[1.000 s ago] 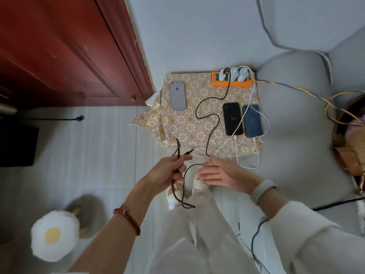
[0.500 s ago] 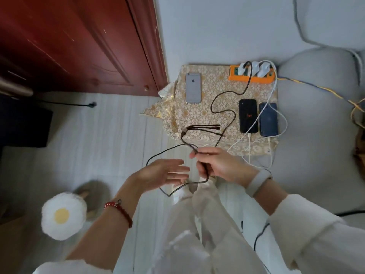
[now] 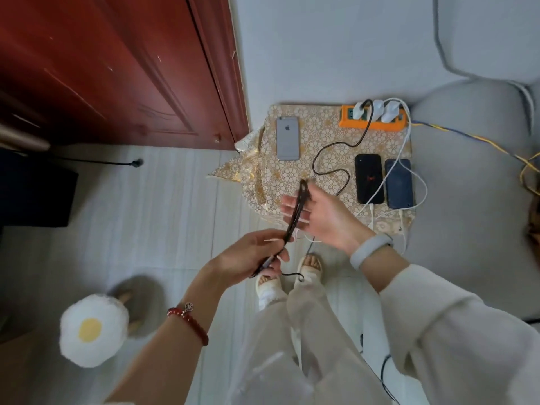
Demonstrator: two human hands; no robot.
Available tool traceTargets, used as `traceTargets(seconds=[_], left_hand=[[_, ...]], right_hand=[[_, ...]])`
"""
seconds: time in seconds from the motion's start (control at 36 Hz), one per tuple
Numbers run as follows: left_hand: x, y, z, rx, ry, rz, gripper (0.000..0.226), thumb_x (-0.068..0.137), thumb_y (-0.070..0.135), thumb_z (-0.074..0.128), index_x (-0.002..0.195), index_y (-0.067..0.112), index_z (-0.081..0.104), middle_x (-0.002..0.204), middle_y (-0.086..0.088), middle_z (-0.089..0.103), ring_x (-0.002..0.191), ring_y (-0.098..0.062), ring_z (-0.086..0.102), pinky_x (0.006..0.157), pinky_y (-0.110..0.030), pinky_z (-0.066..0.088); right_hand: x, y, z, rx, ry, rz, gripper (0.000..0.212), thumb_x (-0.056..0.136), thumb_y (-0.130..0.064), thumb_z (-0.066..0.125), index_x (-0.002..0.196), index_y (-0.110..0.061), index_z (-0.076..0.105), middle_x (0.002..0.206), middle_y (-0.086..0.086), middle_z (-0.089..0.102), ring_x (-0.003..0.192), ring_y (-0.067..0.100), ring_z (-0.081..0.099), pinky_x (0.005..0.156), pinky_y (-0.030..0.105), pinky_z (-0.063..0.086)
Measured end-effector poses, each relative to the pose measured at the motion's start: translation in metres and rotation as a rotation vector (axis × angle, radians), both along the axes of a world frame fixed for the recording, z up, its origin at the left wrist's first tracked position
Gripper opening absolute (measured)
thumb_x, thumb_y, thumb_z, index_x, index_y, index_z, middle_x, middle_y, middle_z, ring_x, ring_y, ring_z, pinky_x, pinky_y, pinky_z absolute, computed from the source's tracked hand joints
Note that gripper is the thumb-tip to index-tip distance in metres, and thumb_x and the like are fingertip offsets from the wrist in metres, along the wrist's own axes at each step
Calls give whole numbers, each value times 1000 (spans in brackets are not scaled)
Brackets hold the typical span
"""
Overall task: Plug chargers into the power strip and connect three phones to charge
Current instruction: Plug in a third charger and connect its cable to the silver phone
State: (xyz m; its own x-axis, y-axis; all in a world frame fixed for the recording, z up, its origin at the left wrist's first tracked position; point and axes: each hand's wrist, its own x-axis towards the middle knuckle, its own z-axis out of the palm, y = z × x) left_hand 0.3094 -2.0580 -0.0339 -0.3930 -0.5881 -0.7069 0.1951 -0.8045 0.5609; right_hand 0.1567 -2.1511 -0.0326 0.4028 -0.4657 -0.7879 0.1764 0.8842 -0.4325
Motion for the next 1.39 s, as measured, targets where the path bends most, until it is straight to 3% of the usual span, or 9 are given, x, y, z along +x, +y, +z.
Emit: traceTargets(seconds=[0.14, 0.44, 0.61, 0.75, 0.97, 1.06, 1.14, 1.22, 1.39], left_hand=[[11, 11, -7, 28, -66, -48, 11, 92, 8, 52, 103, 7, 56, 94, -8, 71, 76, -19, 68, 74, -28, 56], [16, -11, -28, -35, -295, -173, 18, 91, 15, 53, 107, 11, 60, 109, 2, 68, 99, -9, 60, 84, -18, 42], [7, -48, -31, -79, -324, 30, 31, 94, 30, 49, 122, 18, 56, 118, 1, 64, 109, -13, 60, 99, -33, 44], [-4, -91, -31, -105, -380, 371, 29, 90, 23, 56, 115, 9, 62, 99, -7, 68, 93, -18, 63, 88, -33, 49], [-18, -136, -48, -59, -574, 460, 6, 86, 17, 63, 86, 13, 68, 68, 1, 60, 62, -11, 50, 63, -25, 43], [-16, -143, -60, -36, -612, 436, 8, 86, 11, 62, 90, 7, 68, 65, 0, 59, 55, -6, 52, 65, -25, 45], [-11, -145, -78, 18, -684, 415, 12, 86, 9, 61, 95, 4, 68, 68, 0, 60, 52, -3, 53, 61, -20, 45], [-4, -143, -103, 143, -783, 371, 20, 85, 13, 63, 100, 1, 68, 77, -6, 65, 65, -13, 58, 66, -24, 47], [8, -164, -139, 181, -1033, 180, 39, 90, 20, 54, 127, 9, 52, 121, -10, 59, 111, -26, 55, 90, -31, 43]], right_hand=[[24, -4, 4, -179, 69, -91, 17, 96, -6, 37, 90, -10, 53, 70, 10, 58, 64, 24, 55, 61, 34, 47], [30, -8, -6, -334, 167, 12, 8, 92, -3, 47, 89, -3, 54, 72, 10, 57, 63, 22, 53, 60, 29, 48], [24, -26, -16, -501, 339, 140, 5, 89, -6, 54, 85, -5, 57, 69, 7, 62, 55, 13, 58, 57, 21, 49], [23, -46, -35, -575, 437, 189, 8, 85, -5, 60, 86, 1, 64, 66, 9, 64, 55, 17, 62, 56, 22, 54], [9, -79, -52, -653, 504, 343, 9, 82, -10, 65, 83, -3, 70, 66, 5, 66, 60, 9, 61, 63, 20, 50], [0, -91, -62, -633, 518, 296, 9, 84, -13, 63, 89, -10, 70, 78, 12, 68, 71, 21, 61, 74, 38, 52], [-5, -99, -70, -656, 507, 298, 19, 90, -15, 54, 85, 1, 63, 57, 6, 50, 52, 13, 44, 50, 29, 40], [-3, -102, -86, -670, 547, 370, 38, 96, -23, 42, 84, 11, 53, 51, -4, 32, 40, 4, 26, 43, 19, 23], [9, -106, -132, -656, 656, 412, 27, 96, -15, 41, 95, 2, 61, 56, -8, 43, 48, 9, 37, 46, 21, 31]])
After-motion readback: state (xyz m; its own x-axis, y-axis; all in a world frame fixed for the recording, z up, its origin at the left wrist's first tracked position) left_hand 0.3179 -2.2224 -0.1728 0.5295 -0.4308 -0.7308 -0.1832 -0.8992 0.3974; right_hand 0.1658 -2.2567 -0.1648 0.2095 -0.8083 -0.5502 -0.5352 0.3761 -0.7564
